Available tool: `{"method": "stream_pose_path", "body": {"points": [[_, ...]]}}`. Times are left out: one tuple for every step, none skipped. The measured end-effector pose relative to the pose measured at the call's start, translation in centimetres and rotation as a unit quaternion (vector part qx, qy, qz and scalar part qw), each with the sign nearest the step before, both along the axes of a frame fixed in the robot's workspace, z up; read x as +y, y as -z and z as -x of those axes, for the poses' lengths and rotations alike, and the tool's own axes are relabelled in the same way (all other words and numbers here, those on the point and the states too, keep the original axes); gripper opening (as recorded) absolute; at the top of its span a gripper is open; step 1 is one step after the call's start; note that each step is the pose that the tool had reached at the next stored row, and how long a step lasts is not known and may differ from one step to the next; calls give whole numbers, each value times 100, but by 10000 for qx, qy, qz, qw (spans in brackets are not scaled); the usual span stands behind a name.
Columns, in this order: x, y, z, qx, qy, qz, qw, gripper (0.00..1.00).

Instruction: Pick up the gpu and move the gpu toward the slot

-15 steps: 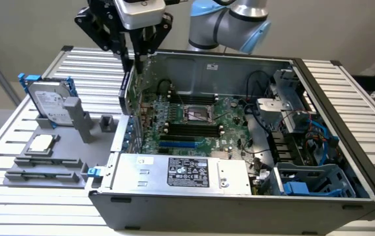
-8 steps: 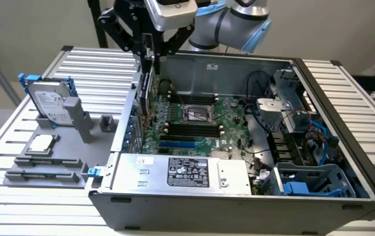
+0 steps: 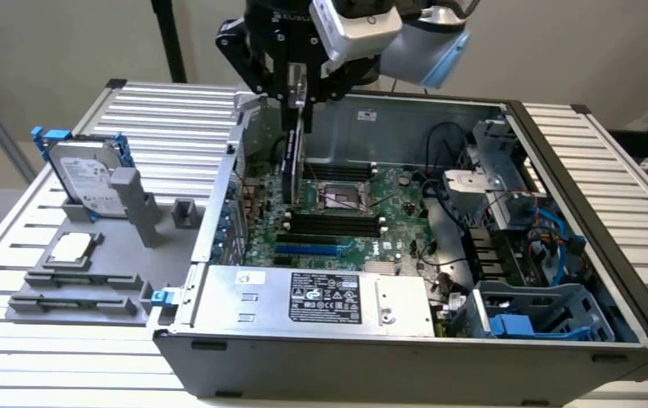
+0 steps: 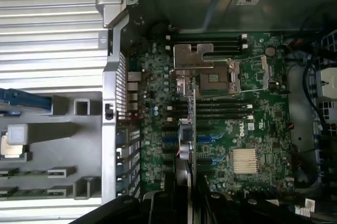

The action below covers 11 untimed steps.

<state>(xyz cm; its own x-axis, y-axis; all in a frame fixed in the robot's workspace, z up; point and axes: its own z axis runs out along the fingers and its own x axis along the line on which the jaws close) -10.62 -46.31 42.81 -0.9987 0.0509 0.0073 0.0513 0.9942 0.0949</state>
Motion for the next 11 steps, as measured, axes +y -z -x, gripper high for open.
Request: {"method": "stream_pose_path", "body": {"points": [[0,8,-45,9,0,6,10000,26],[1,18,-94,18,0,13,10000,26],[1,27,-139,26,0,20,10000,26],[2,35,-184,34,0,27,10000,26],[2,42,-229,42,0,36,10000,26],[3,51,-275,48,0,46,10000,26],[5,57,-317,54,0,59,10000,26],[7,63,-358,60,0,78,10000,26],[10,69,-397,65,0,98,9999,26],[12,75,-437,70,1,119,9999,26],[15,81,-475,75,0,139,9999,26]]}}
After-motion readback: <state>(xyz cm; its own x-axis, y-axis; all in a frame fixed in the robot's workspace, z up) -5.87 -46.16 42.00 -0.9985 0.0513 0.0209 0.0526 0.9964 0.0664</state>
